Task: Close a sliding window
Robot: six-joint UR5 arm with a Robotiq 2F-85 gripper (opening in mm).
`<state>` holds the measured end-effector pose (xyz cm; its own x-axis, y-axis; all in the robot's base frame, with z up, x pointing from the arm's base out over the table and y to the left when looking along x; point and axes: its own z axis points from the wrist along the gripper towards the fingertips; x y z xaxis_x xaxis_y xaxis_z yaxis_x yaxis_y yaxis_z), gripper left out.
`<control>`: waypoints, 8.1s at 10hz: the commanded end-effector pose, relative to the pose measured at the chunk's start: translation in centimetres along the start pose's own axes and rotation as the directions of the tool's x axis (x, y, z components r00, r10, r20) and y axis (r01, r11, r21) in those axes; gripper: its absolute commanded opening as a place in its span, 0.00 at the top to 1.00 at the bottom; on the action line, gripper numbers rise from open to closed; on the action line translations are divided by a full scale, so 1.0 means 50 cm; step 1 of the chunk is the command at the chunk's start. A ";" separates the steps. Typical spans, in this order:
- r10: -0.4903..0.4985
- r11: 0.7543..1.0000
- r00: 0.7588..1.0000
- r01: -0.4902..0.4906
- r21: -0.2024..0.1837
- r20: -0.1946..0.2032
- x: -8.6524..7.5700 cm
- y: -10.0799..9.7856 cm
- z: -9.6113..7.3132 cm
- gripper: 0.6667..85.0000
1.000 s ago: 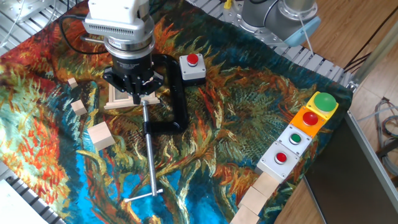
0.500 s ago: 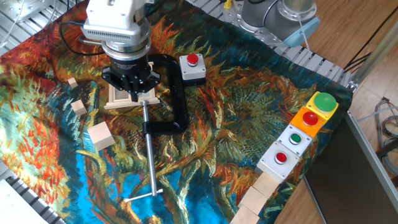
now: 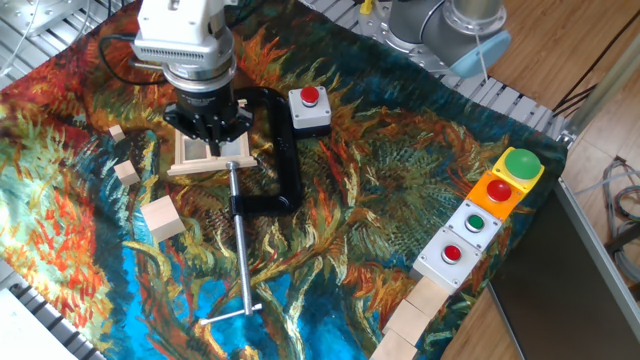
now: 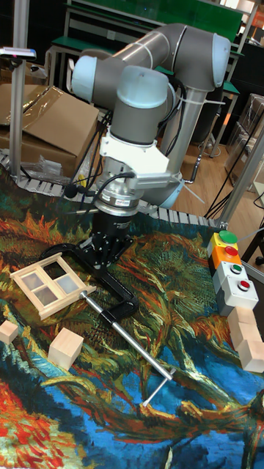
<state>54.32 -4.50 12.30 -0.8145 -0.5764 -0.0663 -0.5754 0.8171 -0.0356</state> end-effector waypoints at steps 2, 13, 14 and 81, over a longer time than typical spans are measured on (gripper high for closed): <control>0.028 0.999 0.999 -0.030 -0.044 -0.028 0.046 0.025 0.060 0.99; -0.040 0.998 0.999 0.038 -0.044 -0.036 0.158 -0.027 0.141 0.99; -0.041 0.998 0.999 0.040 -0.043 -0.032 0.155 -0.028 0.141 0.99; -0.001 0.997 0.998 -0.004 -0.071 -0.070 0.271 -0.025 0.180 0.99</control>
<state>43.75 -13.83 2.13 -0.8126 -0.5825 0.0170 -0.5816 0.8125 0.0398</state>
